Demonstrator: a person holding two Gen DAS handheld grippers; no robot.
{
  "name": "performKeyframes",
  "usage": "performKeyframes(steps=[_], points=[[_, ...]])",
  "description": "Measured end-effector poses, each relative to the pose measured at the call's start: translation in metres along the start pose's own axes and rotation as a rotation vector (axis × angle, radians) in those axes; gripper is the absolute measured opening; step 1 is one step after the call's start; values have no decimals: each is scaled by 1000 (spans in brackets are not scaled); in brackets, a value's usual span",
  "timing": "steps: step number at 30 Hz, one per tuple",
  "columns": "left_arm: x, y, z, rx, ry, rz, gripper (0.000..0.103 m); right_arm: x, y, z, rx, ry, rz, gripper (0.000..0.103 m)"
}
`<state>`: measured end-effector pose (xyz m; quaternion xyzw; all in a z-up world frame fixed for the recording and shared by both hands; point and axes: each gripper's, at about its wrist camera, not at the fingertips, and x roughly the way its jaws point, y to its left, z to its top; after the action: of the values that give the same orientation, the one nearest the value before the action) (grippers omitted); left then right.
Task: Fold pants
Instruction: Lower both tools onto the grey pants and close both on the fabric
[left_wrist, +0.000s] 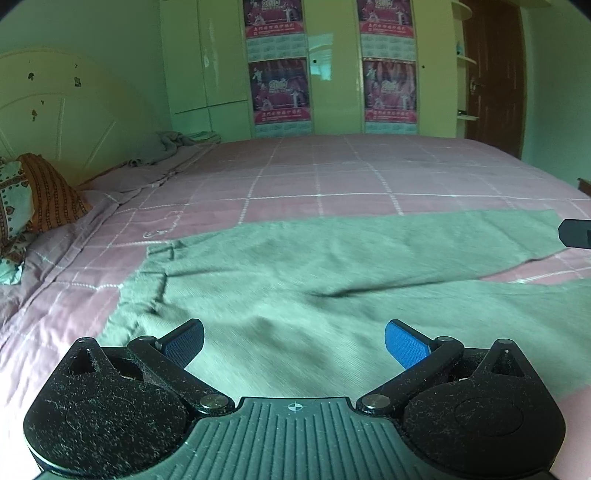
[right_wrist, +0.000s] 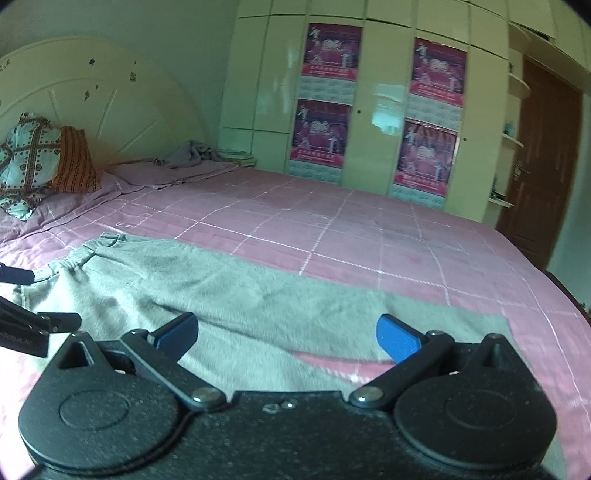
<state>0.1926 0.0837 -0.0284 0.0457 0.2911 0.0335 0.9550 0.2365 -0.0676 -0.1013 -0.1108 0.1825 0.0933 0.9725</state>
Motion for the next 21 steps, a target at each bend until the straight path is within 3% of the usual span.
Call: performKeyframes(steps=[4, 9, 10, 13, 14, 16, 17, 19, 20, 21], points=[[35, 24, 13, 18, -2, 24, 103, 41, 4, 12, -13, 29, 41, 103], [90, 86, 37, -34, 39, -48, 103, 102, -1, 28, -11, 82, 101, 101], [100, 100, 42, -58, 39, -40, 103, 114, -5, 31, -6, 88, 116, 96], [133, 139, 55, -62, 58, -17, 103, 148, -15, 39, 12, 127, 174, 50], [148, 153, 58, -64, 76, -23, 103, 158, -16, 42, 4, 133, 178, 50], [182, 179, 63, -68, 133, -18, 73, 176, -17, 45, -30, 141, 193, 51], [200, 192, 64, -74, 170, 1, 51, 187, -17, 48, -45, 145, 200, 53], [231, 216, 63, -96, 220, -14, 52, 208, -18, 51, -62, 158, 220, 59], [244, 225, 62, -115, 236, -36, 53, 218, -19, 53, -69, 163, 226, 67], [252, 232, 61, -149, 242, -77, 59, 229, -19, 54, -83, 169, 232, 71]])
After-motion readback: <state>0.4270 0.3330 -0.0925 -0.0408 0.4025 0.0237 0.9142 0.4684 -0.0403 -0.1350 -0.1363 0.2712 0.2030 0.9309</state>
